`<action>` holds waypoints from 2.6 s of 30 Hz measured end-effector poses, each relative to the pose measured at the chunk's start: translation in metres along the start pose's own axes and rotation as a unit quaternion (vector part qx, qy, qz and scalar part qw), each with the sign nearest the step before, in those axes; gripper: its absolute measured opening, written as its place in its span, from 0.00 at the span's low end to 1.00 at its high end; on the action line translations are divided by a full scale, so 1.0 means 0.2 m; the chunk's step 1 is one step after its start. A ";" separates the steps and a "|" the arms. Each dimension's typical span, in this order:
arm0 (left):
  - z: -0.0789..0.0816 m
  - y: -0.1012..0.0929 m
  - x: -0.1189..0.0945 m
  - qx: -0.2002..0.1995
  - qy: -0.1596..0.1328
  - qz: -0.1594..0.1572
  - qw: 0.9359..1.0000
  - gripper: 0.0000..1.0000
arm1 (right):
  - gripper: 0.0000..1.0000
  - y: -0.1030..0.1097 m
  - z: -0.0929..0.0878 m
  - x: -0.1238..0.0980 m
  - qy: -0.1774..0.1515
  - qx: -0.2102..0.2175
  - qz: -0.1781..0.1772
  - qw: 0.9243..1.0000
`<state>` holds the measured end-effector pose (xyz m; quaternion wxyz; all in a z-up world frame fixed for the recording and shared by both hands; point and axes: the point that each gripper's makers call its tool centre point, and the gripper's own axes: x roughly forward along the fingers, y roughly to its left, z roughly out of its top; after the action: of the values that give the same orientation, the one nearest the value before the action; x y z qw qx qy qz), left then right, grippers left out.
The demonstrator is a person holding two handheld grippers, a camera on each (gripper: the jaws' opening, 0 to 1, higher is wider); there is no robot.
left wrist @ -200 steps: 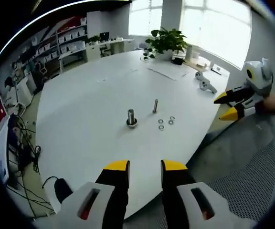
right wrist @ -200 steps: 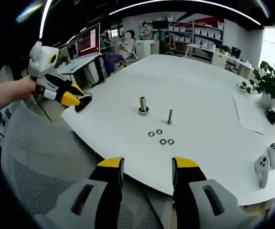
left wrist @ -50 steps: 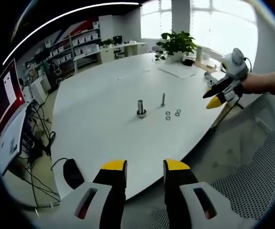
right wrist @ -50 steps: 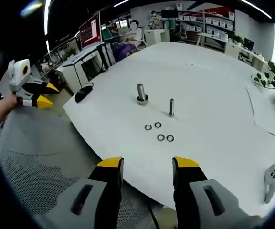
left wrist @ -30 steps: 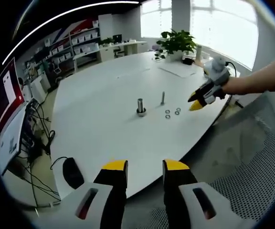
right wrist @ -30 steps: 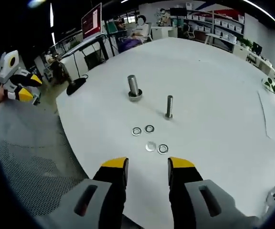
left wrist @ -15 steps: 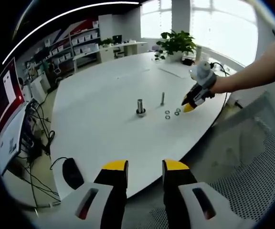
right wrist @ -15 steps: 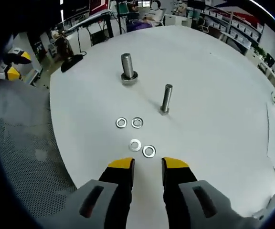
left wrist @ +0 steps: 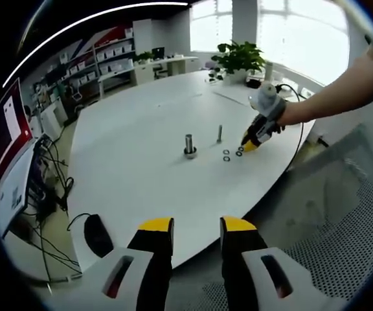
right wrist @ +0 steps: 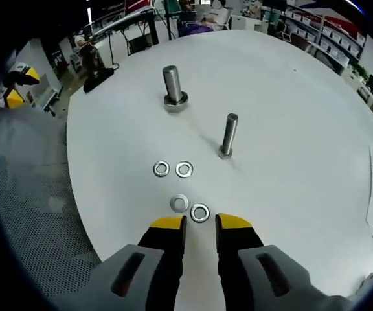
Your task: Place the washer onto the threaded stud by aligning its center hole with the stud, sliding it down to the base, and recovering from edge contact or off-axis alignment until the washer reaches the visible bottom stop.
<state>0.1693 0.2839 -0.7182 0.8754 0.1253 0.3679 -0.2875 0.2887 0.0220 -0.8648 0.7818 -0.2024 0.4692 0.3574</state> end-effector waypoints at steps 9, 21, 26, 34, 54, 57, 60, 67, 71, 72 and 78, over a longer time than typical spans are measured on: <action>-0.01 0.00 0.00 0.000 0.002 0.000 1.000 0.27 | 0.16 -0.01 0.03 0.03 0.032 -0.053 0.027 0.998; -0.01 0.00 0.01 -0.003 0.005 0.001 1.000 0.27 | 0.17 0.01 0.04 0.05 0.126 -0.130 0.044 0.983; -0.01 0.01 0.01 -0.002 0.008 0.002 1.000 0.27 | 0.15 0.02 0.05 0.05 0.158 -0.155 0.044 0.974; -0.01 0.01 0.01 -0.001 0.008 0.004 1.000 0.27 | 0.15 0.00 0.04 0.06 0.184 -0.155 0.034 0.970; 0.00 0.01 0.00 -0.001 0.002 0.002 1.000 0.26 | 0.14 -0.04 0.05 0.00 0.091 -0.065 0.019 0.994; 0.00 0.01 0.00 0.000 0.000 0.001 1.000 0.26 | 0.14 -0.03 0.09 -0.04 0.084 -0.059 0.021 0.994; 0.00 0.00 0.00 0.001 0.001 0.000 1.000 0.26 | 0.14 -0.04 0.12 -0.06 0.080 -0.067 0.018 0.994; 0.00 0.00 0.00 0.002 -0.002 0.000 1.000 0.26 | 0.14 -0.08 0.17 -0.06 0.076 -0.050 0.016 0.996; 0.00 0.00 0.00 0.002 -0.003 0.000 1.000 0.26 | 0.14 -0.08 0.24 -0.09 0.060 -0.051 0.013 0.997; 0.01 0.00 0.00 0.002 -0.003 0.000 1.000 0.26 | 0.14 -0.08 0.26 -0.09 0.057 -0.056 0.012 0.997; 0.00 0.00 0.00 0.004 -0.001 0.001 1.000 0.26 | 0.14 -0.14 0.33 -0.11 0.042 -0.063 0.001 0.997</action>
<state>0.1697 0.2839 -0.7181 0.8756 0.1285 0.3656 -0.2883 0.3418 0.0396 -0.8147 0.7464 -0.2655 0.4787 0.3784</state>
